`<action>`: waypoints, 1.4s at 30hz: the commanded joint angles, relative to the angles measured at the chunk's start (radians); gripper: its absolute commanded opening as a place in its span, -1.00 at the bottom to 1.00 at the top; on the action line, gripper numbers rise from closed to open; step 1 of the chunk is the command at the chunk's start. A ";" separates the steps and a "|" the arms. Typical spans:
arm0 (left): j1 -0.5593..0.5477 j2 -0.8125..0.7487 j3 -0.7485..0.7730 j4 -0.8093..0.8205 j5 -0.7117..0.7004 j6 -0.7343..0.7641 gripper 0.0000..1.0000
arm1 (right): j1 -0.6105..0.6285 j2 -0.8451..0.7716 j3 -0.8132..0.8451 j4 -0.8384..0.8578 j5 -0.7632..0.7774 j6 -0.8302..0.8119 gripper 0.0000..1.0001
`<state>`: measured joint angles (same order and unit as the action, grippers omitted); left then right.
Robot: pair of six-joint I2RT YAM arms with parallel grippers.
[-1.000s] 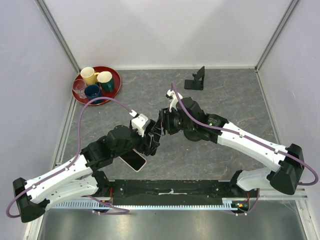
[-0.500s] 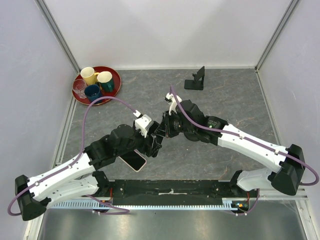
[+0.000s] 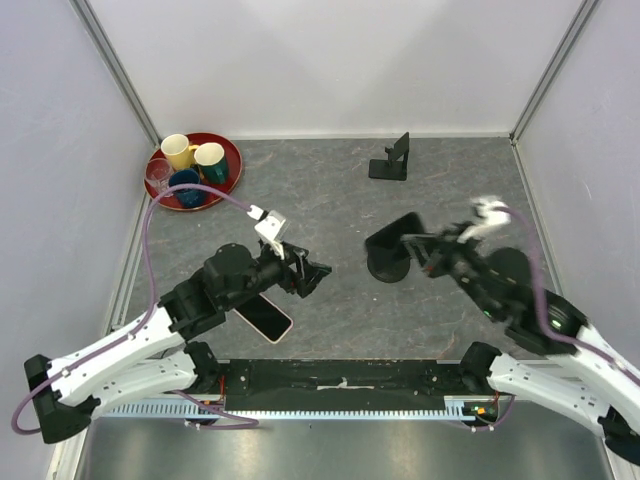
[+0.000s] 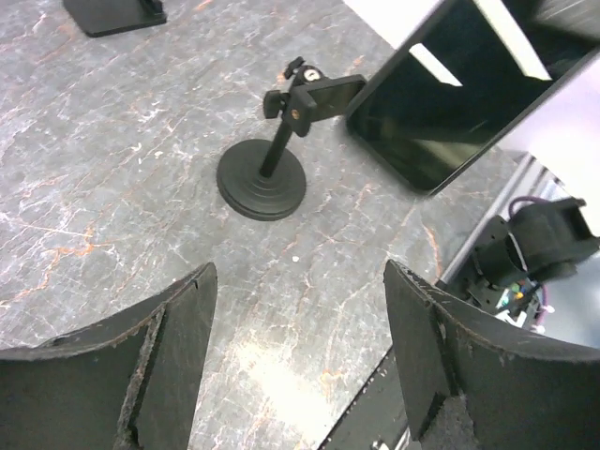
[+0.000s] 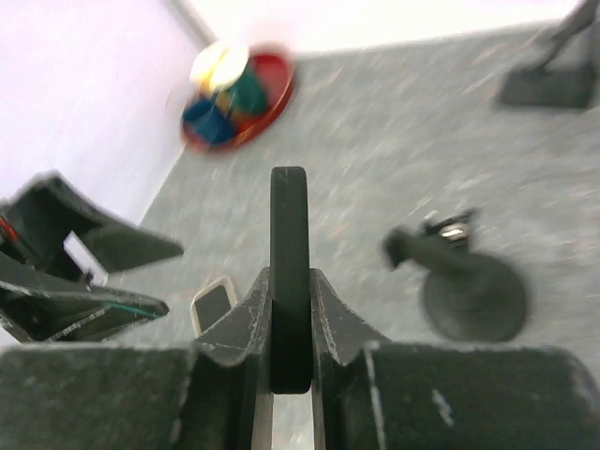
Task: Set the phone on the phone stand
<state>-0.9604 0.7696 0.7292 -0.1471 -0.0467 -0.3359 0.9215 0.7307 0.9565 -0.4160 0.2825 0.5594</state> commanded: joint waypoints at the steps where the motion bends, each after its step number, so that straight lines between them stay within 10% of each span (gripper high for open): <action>1: 0.005 0.155 0.080 0.021 -0.097 -0.077 0.51 | -0.004 -0.233 -0.004 -0.073 0.430 -0.049 -1.00; 18: -0.040 0.704 0.314 0.343 -0.059 0.110 0.22 | -0.003 -0.341 0.054 -0.260 0.580 -0.072 -1.00; 36: -0.052 0.838 0.394 0.392 -0.145 0.152 -0.08 | -0.004 -0.261 0.027 -0.202 0.471 -0.133 -1.00; 42: -0.052 0.823 0.377 0.379 -0.154 0.187 -0.68 | -0.003 -0.189 0.039 -0.199 0.406 -0.164 -1.00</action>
<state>-1.0100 1.6093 1.0855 0.1894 -0.1612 -0.2111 0.9161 0.4973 0.9760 -0.7113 0.7399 0.4297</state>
